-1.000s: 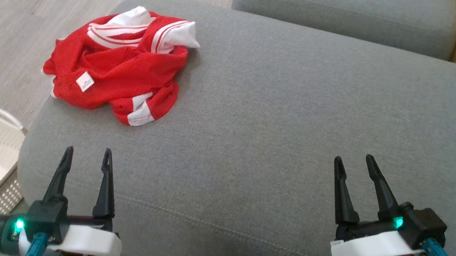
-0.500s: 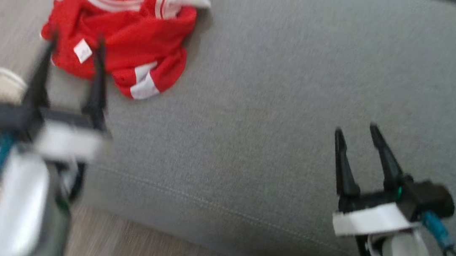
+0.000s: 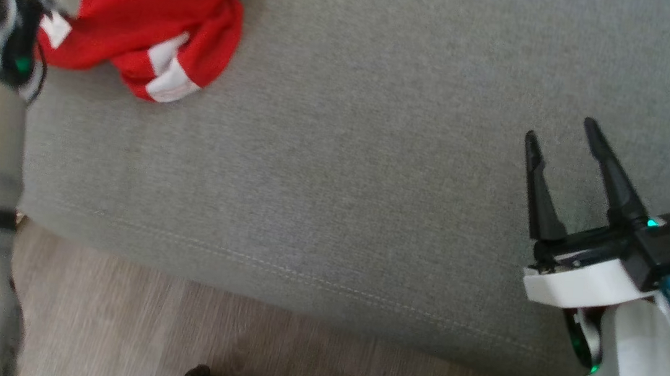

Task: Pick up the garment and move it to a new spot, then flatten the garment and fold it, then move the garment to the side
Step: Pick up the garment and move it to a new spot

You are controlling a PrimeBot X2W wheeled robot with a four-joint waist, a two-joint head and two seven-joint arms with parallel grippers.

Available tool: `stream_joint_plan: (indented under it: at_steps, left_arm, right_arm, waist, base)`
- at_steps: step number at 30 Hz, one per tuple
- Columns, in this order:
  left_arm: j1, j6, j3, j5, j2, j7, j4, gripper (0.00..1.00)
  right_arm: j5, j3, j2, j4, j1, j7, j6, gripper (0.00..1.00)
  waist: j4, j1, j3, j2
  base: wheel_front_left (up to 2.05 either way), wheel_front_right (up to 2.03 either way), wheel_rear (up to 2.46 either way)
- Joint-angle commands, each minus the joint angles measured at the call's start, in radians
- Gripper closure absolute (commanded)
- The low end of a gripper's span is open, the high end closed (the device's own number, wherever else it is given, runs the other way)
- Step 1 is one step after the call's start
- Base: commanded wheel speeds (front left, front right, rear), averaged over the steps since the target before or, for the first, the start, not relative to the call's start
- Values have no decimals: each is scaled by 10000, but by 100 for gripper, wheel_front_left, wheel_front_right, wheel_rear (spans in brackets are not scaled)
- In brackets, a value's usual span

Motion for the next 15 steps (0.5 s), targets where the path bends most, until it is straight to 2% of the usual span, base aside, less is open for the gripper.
stream_joint_plan:
  at_steps: [1, 7, 15]
  left_arm:
    - [-773, -63, 204, -273, 652, 429, 297, 0]
    - [-2231, -136, -258, -1127, 862, 1370, 2302, 0]
    - [-3130, -141, -1324, -2217, 1117, 1909, 3661, 0]
  right_arm:
    - [-54, 222, -69, -453, -221, -113, 75, 0]
    - [-43, 235, -125, -765, -258, -113, 75, 0]
    - [29, 82, 28, -1173, -208, -113, 75, 0]
  waist:
    - [-202, -2, 435, 0]
    - [-549, -2, 926, 0]
    - [-1079, -2, 1509, 0]
  base:
    - [0, 0, 0]
    - [0, 0, 0]
    - [0, 0, 0]
